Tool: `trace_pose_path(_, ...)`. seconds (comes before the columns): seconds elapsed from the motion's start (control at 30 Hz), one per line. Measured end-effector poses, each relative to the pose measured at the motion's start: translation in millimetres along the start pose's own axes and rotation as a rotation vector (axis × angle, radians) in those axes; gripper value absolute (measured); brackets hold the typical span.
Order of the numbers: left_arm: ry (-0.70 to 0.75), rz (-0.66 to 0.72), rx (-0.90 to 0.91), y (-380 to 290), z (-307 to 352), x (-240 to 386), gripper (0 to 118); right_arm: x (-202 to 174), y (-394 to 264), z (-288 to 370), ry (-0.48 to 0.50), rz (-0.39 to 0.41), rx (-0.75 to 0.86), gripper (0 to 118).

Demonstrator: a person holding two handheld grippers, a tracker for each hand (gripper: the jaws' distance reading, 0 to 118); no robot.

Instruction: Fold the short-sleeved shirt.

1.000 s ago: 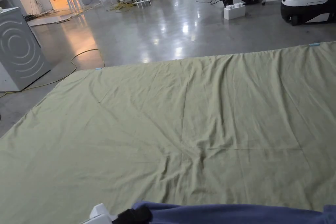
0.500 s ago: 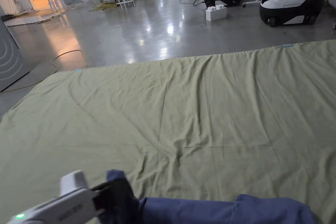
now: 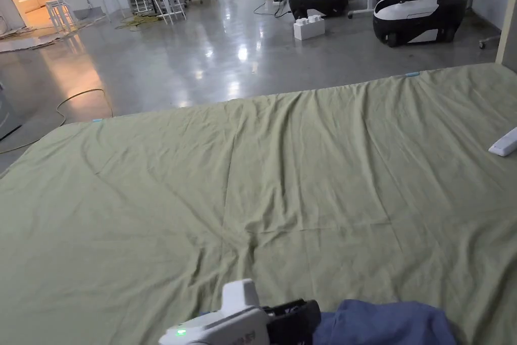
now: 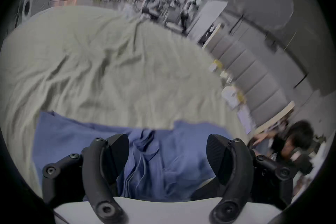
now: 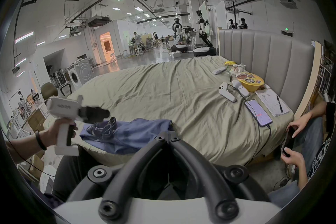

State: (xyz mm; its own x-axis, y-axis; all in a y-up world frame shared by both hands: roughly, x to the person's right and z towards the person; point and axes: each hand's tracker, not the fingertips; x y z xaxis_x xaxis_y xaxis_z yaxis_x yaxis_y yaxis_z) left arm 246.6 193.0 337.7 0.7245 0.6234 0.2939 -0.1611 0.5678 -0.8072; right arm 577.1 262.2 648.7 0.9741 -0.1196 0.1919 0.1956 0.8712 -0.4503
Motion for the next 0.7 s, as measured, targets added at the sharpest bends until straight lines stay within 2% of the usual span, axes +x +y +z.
trace_pose_path(0.07, -0.033, 0.032, 0.118, 5.3, 25.7, -1.2, 85, -2.1, -0.9, -2.2, 0.014, 0.000, 0.007, 0)
trace_pose_path(0.1, 0.150, 0.090, 0.223, 6.0, 37.0, -14.8, 73, -3.7, -0.5, -4.0, 0.021, -0.004, 0.006, 0)
trace_pose_path(0.13, 0.122, 0.132, 0.187, 3.5, 37.2, -22.3, 73, -5.4, -0.2, -5.5, 0.029, -0.014, 0.004, 0)
trace_pose_path(0.17, 0.119, 0.150, 0.166, 1.6, 35.1, -29.5, 67, -6.6, -0.3, -6.2, 0.036, -0.024, 0.006, 0)
trace_pose_path(0.23, 0.158, 0.173, 0.051, -9.4, 8.4, -43.6, 14, -9.0, -0.6, -7.2, 0.065, -0.044, 0.007, 0)
trace_pose_path(0.27, 0.184, 0.168, 0.010, -17.5, -4.1, -46.8, 7, -9.9, -0.5, -7.1, 0.069, -0.046, 0.006, 0)
trace_pose_path(0.37, 0.087, 0.177, -0.106, -43.3, -44.2, -51.0, 7, -11.3, -2.4, -2.6, 0.063, -0.023, 0.002, 0)
trace_pose_path(0.4, 0.085, 0.118, -0.150, -55.4, -60.9, -47.3, 6, -11.1, -2.8, -0.9, 0.057, -0.020, 0.000, 0)
trace_pose_path(0.43, 0.143, 0.081, -0.188, -67.1, -72.5, -43.4, 6, -9.9, -3.1, 0.2, 0.055, -0.021, -0.003, 0)
trace_pose_path(0.47, 0.184, 0.028, -0.101, -68.4, -68.3, -41.9, 5, -9.0, -3.8, 1.0, 0.053, -0.023, -0.007, 0)
trace_pose_path(0.57, 0.139, 0.063, -0.077, -51.9, -52.5, -40.2, 5, -5.0, -6.1, 2.7, 0.034, -0.030, -0.012, 0)
trace_pose_path(0.6, 0.124, 0.046, -0.066, -45.6, -41.9, -40.2, 10, -1.5, -8.0, 1.1, 0.036, -0.044, -0.016, 0)
trace_pose_path(0.63, 0.122, 0.016, -0.019, -36.0, -19.9, -39.9, 20, 1.3, -9.0, -1.0, 0.044, -0.058, -0.024, 0)
trace_pose_path(0.67, 0.112, 0.002, 0.039, -28.2, -2.0, -42.9, 38, 2.4, -9.4, -2.4, 0.046, -0.062, -0.028, 0)
trace_pose_path(0.7, 0.073, 0.009, 0.079, -17.7, 16.8, -50.0, 65, 2.3, -10.0, -4.0, 0.041, -0.064, -0.026, 0)
